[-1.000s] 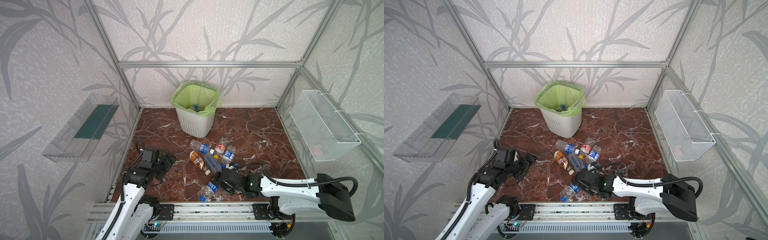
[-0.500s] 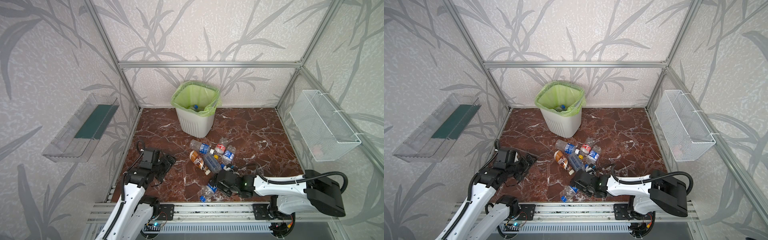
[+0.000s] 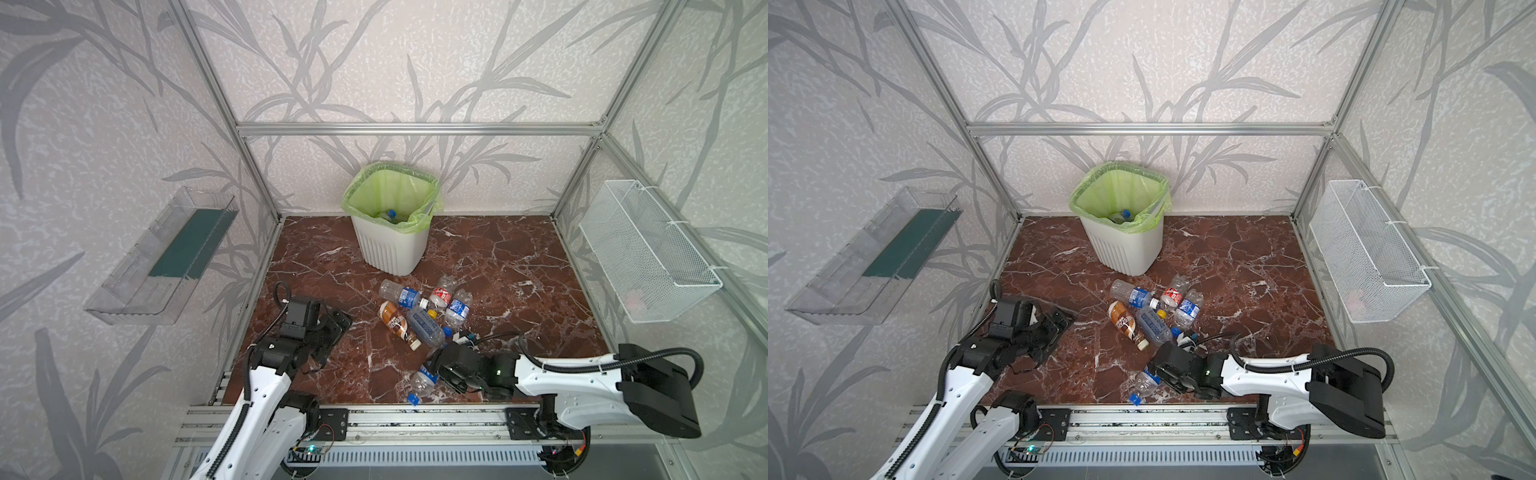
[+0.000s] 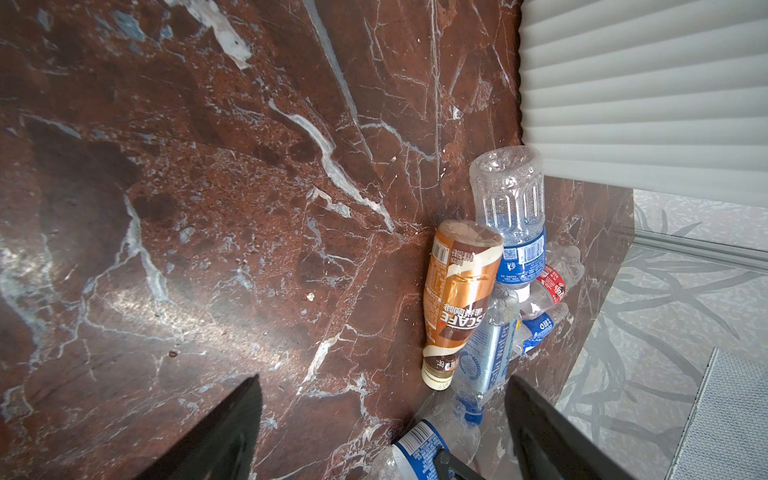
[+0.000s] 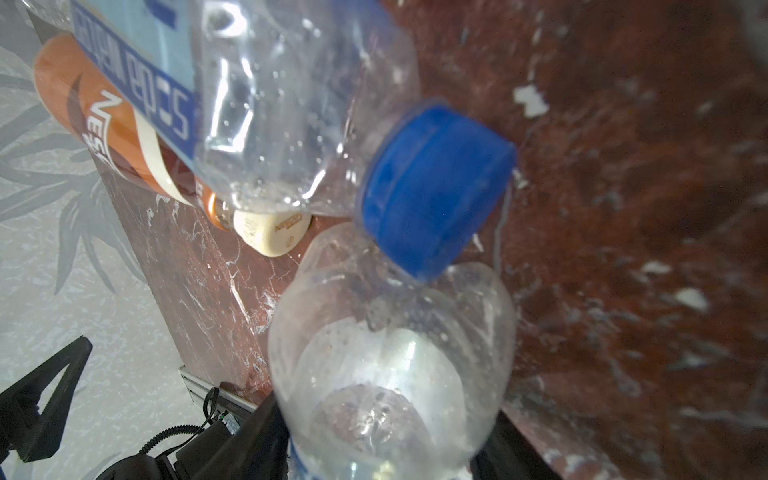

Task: Throw the plastic bottles in the bin
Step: 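Close the right gripper on the blue-labelled bottle and lift it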

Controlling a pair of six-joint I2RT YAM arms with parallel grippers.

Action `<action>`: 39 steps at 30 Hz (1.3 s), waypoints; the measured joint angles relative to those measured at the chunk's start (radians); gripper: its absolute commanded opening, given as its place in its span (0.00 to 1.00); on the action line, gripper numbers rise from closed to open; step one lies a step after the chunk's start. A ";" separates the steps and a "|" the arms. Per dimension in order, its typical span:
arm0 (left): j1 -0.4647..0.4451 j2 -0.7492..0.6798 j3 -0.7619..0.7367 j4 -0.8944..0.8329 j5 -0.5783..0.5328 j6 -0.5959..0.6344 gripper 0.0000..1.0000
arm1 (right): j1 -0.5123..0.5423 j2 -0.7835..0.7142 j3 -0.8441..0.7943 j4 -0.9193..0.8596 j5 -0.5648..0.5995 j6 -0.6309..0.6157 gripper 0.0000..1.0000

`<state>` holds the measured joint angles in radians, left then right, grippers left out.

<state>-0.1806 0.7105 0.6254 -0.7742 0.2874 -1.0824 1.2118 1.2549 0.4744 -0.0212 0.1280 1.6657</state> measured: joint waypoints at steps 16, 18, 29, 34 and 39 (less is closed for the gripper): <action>0.000 0.059 0.000 0.027 -0.001 -0.002 0.91 | -0.140 -0.458 -0.108 -0.389 0.151 0.026 0.68; 0.000 0.062 0.000 0.027 -0.001 -0.002 0.91 | -0.149 -0.474 -0.108 -0.411 0.148 0.010 0.72; 0.000 0.065 0.000 0.027 -0.001 -0.003 0.91 | -0.078 -0.295 -0.047 -0.318 0.049 -0.042 0.86; 0.001 0.056 0.000 0.027 -0.001 -0.003 0.91 | -0.014 -0.138 0.007 -0.204 0.026 -0.031 0.86; 0.001 0.037 0.000 0.027 -0.001 -0.002 0.91 | -0.001 -0.042 0.037 -0.129 0.009 -0.020 0.85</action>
<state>-0.1799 0.7475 0.6254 -0.7475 0.2867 -1.0847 1.2106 1.2125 0.5117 -0.1501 0.1371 1.6455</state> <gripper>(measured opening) 0.909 0.856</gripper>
